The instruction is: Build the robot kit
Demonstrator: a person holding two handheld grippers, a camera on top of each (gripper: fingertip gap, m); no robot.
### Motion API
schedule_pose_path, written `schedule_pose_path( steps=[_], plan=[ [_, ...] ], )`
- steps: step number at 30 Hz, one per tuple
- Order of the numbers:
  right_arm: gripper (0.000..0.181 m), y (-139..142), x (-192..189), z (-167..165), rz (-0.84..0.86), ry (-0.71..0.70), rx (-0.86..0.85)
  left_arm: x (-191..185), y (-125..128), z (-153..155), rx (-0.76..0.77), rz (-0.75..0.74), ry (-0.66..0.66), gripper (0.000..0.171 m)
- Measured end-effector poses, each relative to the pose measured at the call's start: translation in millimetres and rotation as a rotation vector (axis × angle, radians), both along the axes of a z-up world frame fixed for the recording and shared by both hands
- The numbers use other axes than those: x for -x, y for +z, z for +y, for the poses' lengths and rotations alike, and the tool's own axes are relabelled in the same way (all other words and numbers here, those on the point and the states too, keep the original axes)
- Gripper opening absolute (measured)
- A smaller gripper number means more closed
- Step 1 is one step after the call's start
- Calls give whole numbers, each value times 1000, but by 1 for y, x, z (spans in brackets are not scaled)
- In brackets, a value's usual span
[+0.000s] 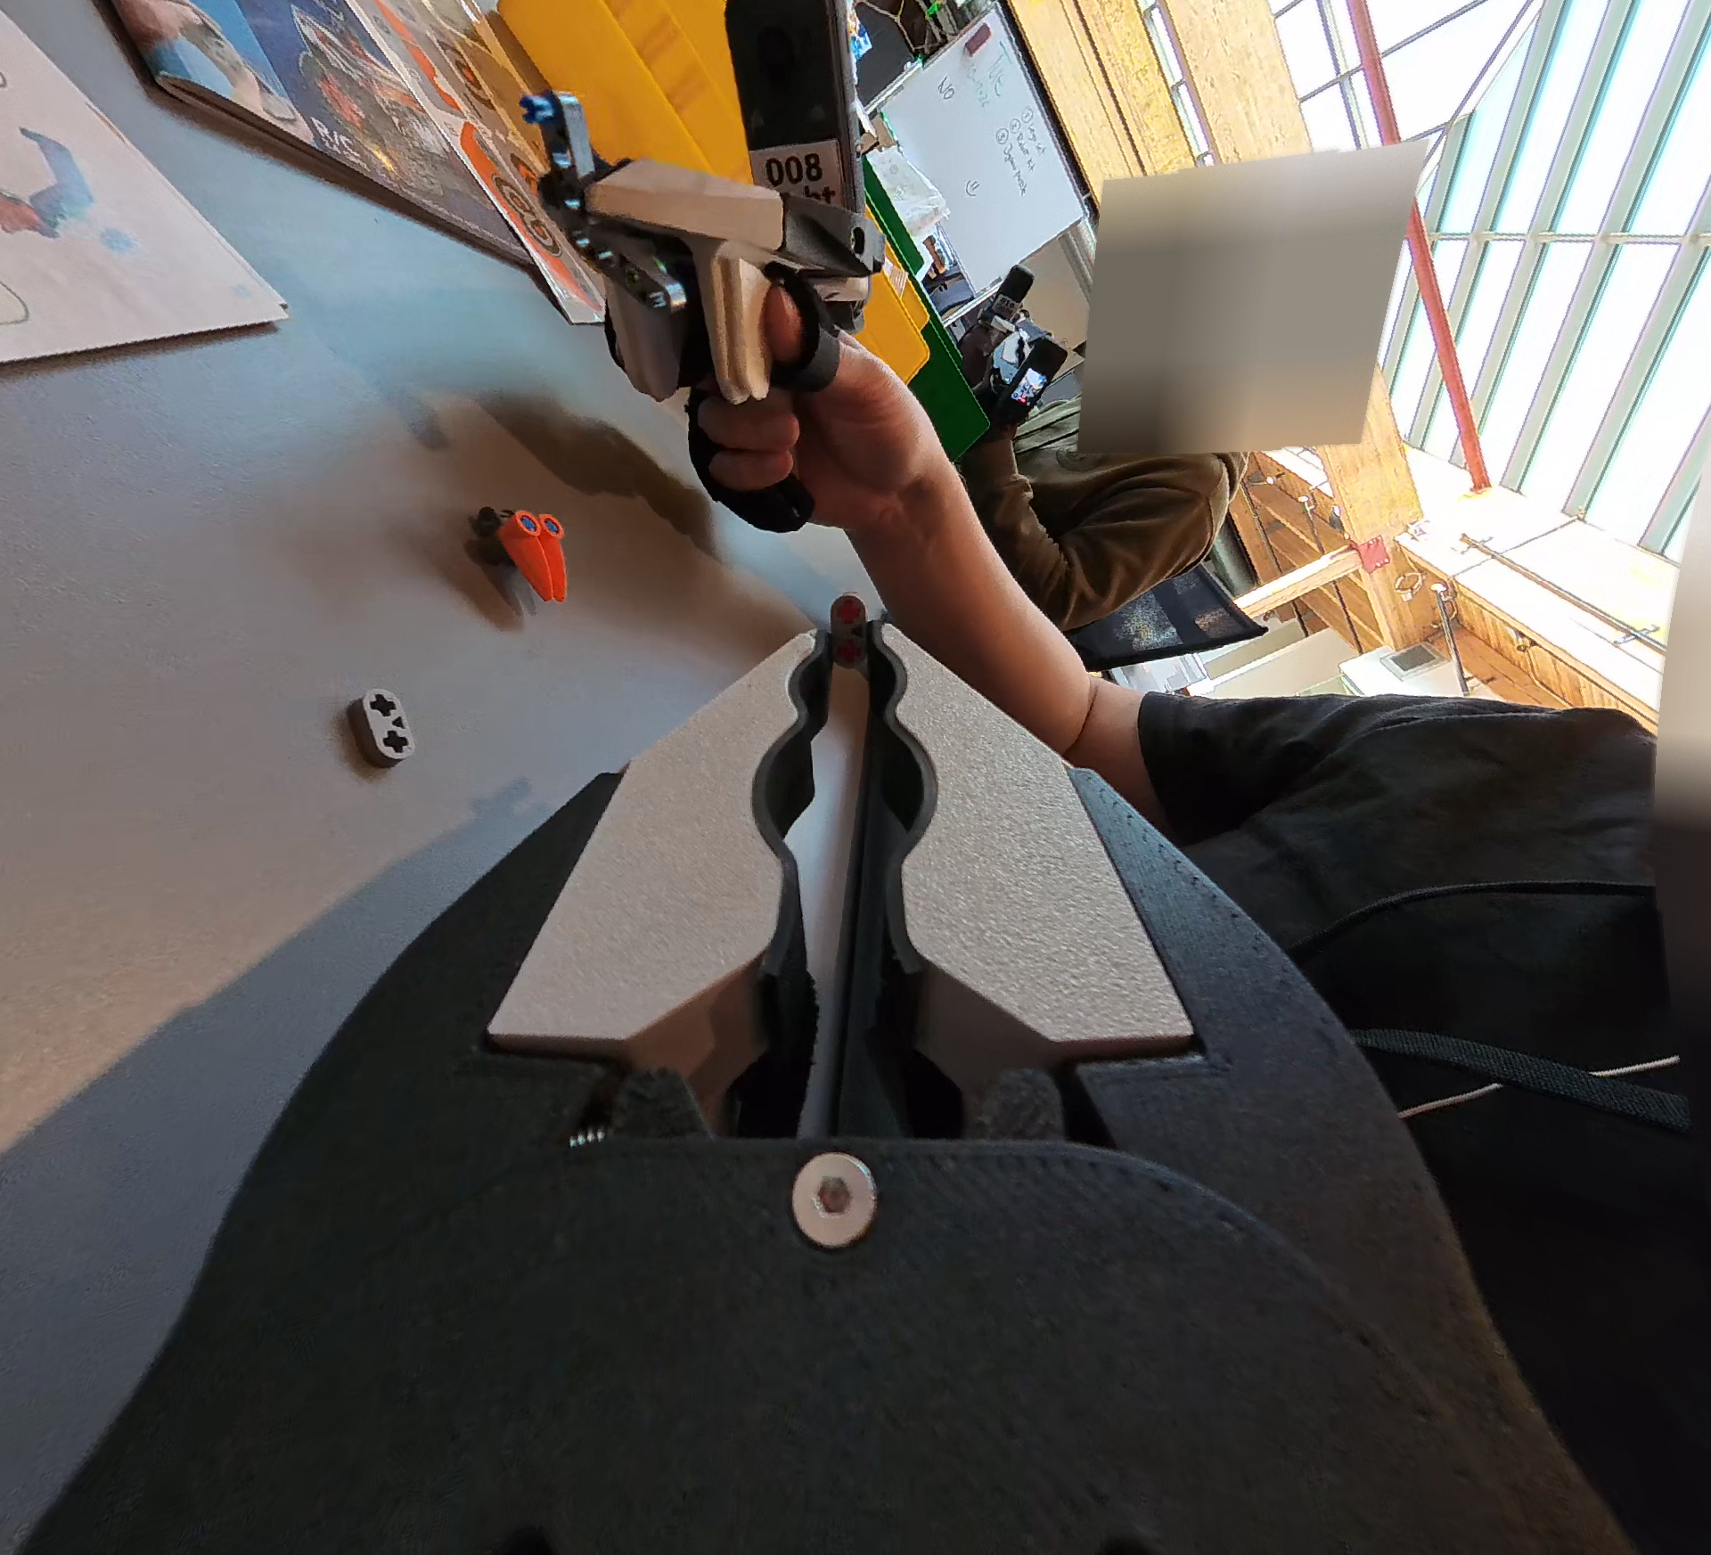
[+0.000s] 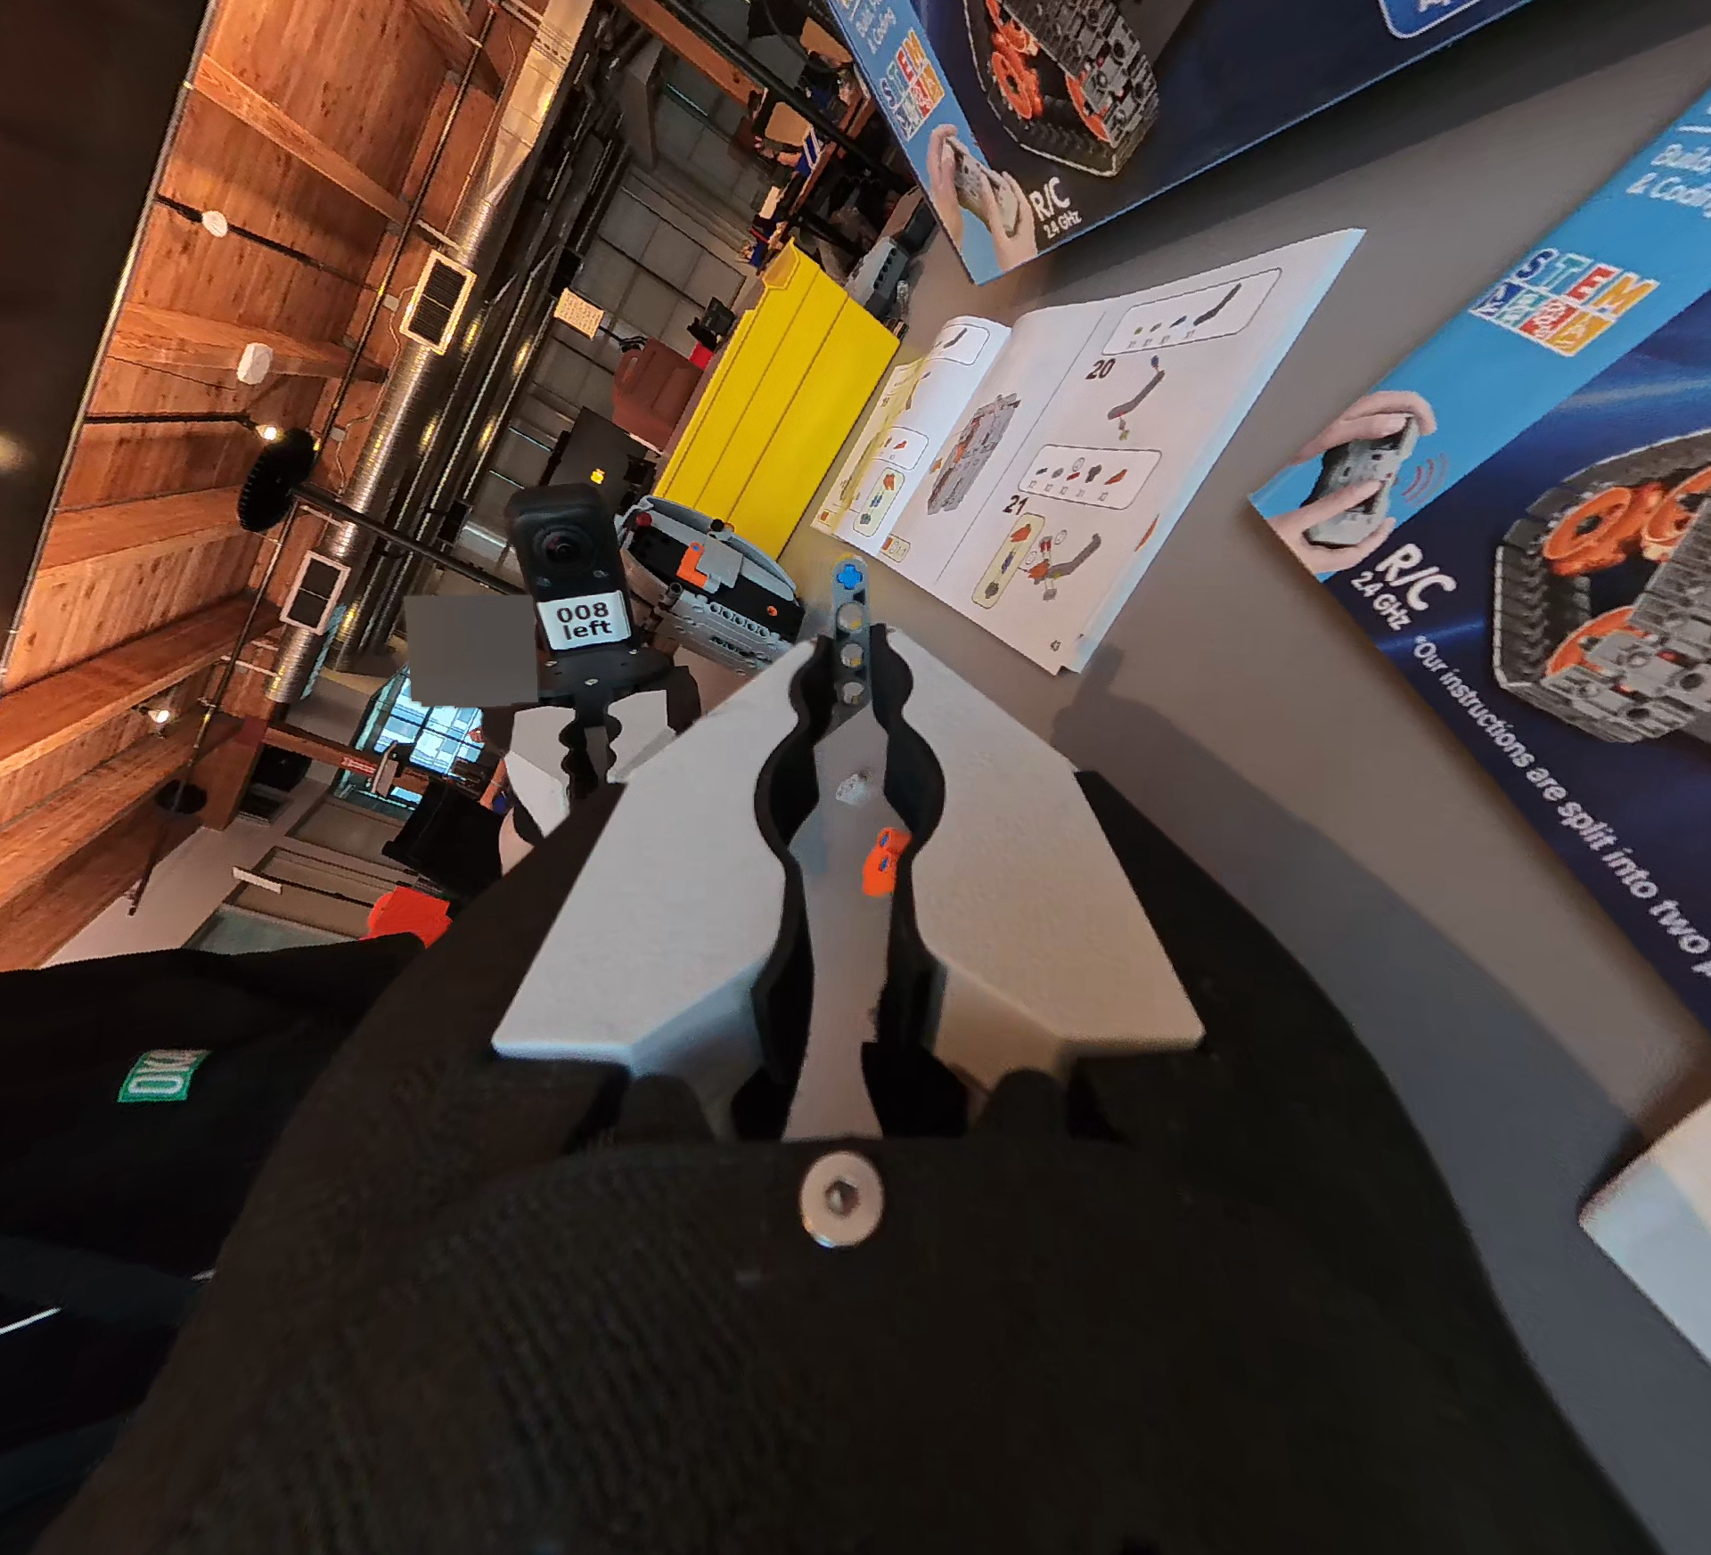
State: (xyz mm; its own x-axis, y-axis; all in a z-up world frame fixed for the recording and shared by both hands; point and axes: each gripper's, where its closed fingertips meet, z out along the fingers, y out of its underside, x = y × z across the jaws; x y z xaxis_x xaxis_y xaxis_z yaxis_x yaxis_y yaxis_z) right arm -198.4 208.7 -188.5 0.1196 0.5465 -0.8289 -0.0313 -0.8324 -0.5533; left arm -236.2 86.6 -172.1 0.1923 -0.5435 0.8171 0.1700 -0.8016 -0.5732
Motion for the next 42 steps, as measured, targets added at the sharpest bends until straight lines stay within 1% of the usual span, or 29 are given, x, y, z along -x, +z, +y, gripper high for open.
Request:
schedule_pose_path(
  steps=[6, 12, 14, 20, 42],
  plan=[
    [7, -7, 0, 2, -88, -22, -77, 0, 0, 0, 1, 1, 0, 5],
    [7, -15, 0, 6, -289, -47, -330, 0, -1, 0, 2, 1, -1, 5],
    [7, -16, 2, 3, -319, -42, -375, -1, -1, 0, 3, 1, -3, 5],
    [7, -18, 7, 0, -350, -29, -424, -2, -2, 0, 7, 2, -6, 5],
    [7, -16, 5, 3, -364, -61, -433, -1, -2, 0, 5, 4, -4, 5]
  ],
)
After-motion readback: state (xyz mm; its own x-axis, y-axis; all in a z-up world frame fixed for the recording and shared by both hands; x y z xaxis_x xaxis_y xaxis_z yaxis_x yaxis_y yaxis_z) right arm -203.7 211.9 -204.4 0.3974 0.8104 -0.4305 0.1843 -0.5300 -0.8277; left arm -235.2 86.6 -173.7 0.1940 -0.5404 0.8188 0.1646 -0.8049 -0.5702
